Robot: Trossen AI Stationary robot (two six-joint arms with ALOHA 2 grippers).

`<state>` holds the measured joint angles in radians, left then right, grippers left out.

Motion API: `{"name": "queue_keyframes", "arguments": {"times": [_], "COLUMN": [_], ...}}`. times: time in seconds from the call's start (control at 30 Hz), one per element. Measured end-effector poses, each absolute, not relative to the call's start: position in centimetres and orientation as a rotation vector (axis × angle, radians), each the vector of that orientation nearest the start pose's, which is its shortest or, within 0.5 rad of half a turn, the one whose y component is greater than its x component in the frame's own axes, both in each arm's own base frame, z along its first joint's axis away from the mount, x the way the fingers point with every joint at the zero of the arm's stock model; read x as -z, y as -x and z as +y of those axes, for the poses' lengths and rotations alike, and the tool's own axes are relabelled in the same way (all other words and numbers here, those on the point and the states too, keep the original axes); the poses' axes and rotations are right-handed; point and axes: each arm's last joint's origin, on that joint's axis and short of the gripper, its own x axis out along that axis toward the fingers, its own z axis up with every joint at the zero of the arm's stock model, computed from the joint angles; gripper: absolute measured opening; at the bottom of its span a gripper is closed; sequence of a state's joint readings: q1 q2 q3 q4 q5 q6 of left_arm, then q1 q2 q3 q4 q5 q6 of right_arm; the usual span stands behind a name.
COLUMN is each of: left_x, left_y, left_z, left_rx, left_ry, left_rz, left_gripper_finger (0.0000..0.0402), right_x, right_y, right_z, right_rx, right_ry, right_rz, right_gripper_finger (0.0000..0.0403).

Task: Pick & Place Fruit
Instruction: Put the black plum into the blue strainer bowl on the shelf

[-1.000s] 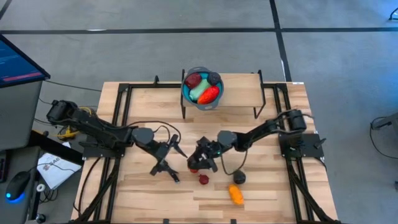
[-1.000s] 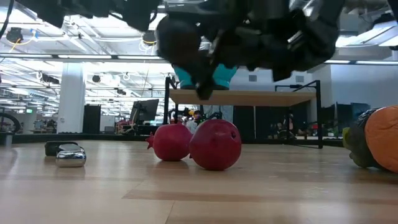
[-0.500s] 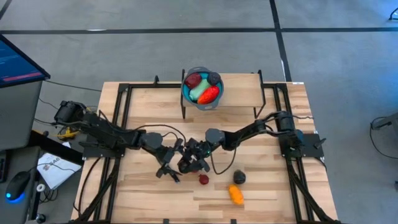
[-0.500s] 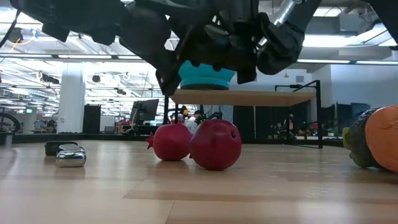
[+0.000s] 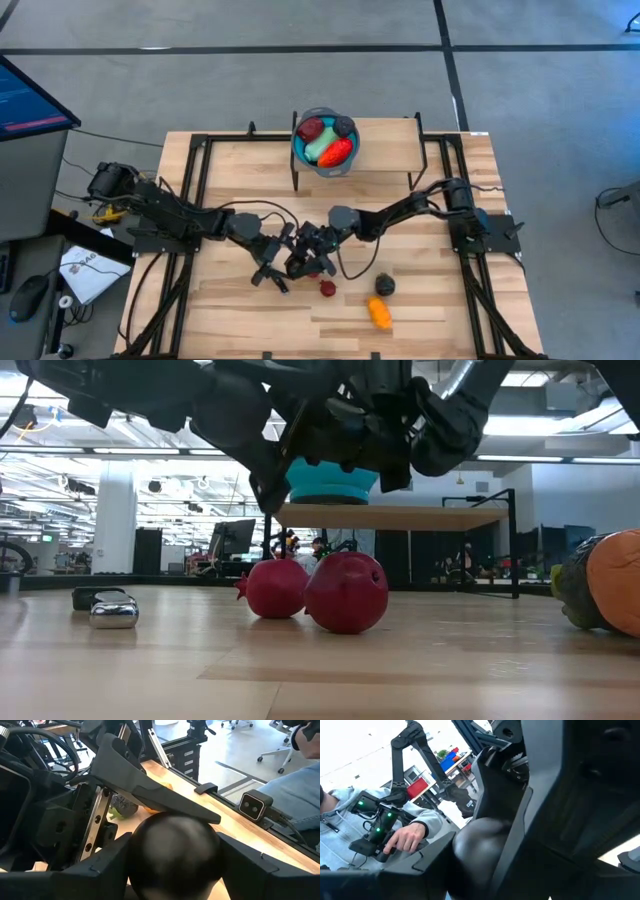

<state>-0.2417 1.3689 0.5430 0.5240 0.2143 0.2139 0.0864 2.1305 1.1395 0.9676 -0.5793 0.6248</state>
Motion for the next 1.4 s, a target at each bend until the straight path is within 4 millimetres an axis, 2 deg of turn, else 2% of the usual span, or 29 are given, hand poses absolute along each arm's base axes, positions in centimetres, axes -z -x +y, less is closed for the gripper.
{"name": "queue_keyframes", "arguments": {"times": [0.57, 0.73, 0.83, 0.97, 1.1, 1.23, 1.3, 1.4], "left_x": [-18.7, -18.9, -19.4, -20.4, -20.4, -20.5, -20.8, -21.3], "left_y": [-25.6, -24.9, -24.5, -24.3, -24.1, -23.5, -23.3, -23.2], "left_z": [-6.9, -6.4, -5.9, -4.6, -3.2, -2.1, -1.8, -1.5], "left_rx": [0.471, 0.353, 0.248, 0.145, 0.134, 0.196, 0.227, 0.265], "left_ry": [-0.156, -0.135, -0.109, 0.042, 0.229, 0.422, 0.498, 0.559], "left_rz": [0.363, 0.434, 0.453, 0.389, 0.261, 0.111, 0.050, 0.003], "left_gripper_finger": [0.0249, 0.0254, 0.0255, 0.0251, 0.0257, 0.0259, 0.0258, 0.0259], "right_x": [-12.3, -12.7, -14.1, -16.9, -19.7, -21.3, -21.4, -21.7], "right_y": [-42.6, -42.1, -41.3, -39.4, -36.7, -34.0, -33.3, -33.3], "right_z": [5.2, 6.5, 7.8, 10.1, 13.0, 16.1, 17.2, 17.8], "right_rx": [-0.605, -0.564, -0.457, -0.235, 0.116, 0.454, 0.527, 0.528], "right_ry": [-0.739, -0.639, -0.532, -0.315, -0.084, 0.107, 0.180, 0.226], "right_rz": [0.584, 0.609, 0.638, 0.635, 0.570, 0.418, 0.373, 0.340], "right_gripper_finger": [0.0316, 0.0318, 0.0313, 0.0306, 0.0302, 0.0302, 0.0302, 0.0302]}}
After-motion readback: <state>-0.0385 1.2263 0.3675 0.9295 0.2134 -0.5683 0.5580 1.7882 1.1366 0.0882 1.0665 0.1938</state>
